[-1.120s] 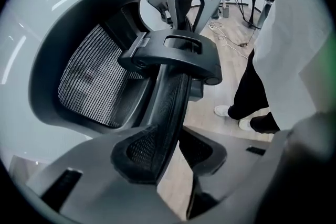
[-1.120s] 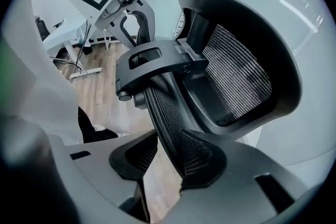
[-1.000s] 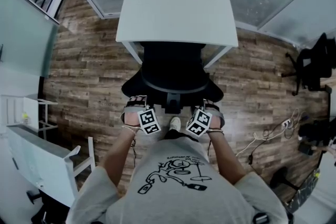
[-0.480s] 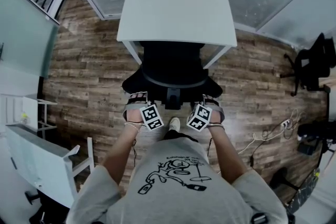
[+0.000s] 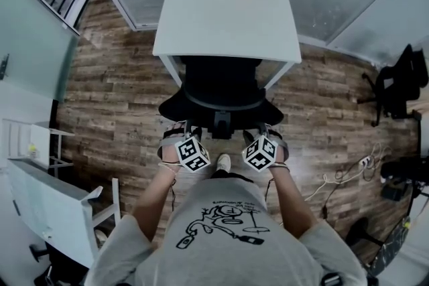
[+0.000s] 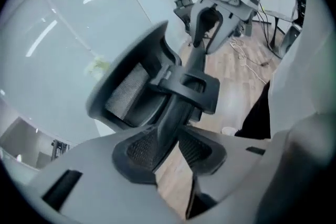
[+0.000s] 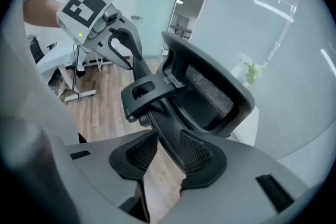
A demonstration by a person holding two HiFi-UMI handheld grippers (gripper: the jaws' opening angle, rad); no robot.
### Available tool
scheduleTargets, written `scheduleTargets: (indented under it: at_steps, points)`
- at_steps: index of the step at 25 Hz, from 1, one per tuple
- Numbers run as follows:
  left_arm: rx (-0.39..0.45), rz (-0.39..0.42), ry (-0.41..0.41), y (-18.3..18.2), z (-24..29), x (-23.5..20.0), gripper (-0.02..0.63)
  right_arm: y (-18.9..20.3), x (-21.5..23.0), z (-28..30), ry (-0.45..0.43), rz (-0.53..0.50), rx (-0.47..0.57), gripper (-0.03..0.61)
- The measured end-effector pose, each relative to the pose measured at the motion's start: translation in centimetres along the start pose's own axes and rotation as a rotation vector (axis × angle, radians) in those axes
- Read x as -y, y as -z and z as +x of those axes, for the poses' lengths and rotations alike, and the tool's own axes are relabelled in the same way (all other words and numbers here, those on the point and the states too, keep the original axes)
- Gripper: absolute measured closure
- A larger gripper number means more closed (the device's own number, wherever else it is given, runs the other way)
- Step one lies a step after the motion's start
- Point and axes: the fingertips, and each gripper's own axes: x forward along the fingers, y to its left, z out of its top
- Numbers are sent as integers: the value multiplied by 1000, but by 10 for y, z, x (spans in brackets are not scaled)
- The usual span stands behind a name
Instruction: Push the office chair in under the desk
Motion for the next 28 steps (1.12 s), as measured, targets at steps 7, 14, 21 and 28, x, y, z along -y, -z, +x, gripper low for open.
scheduleTargets:
  at_steps: [7, 14, 21, 28]
  points:
    - [347, -436, 57, -58, -69, -22, 552, -54, 10, -57, -28, 259, 261, 489]
    - [611, -667, 105, -99, -148, -34, 588, -110, 4, -126, -93, 433, 535, 515]
    - [751, -634, 110, -129, -194, -39, 600, -147, -7, -180, -122, 431, 688, 525]
    - [794, -627, 130, -137, -203, -32, 603, -152, -8, -200, -100, 422, 737, 532]
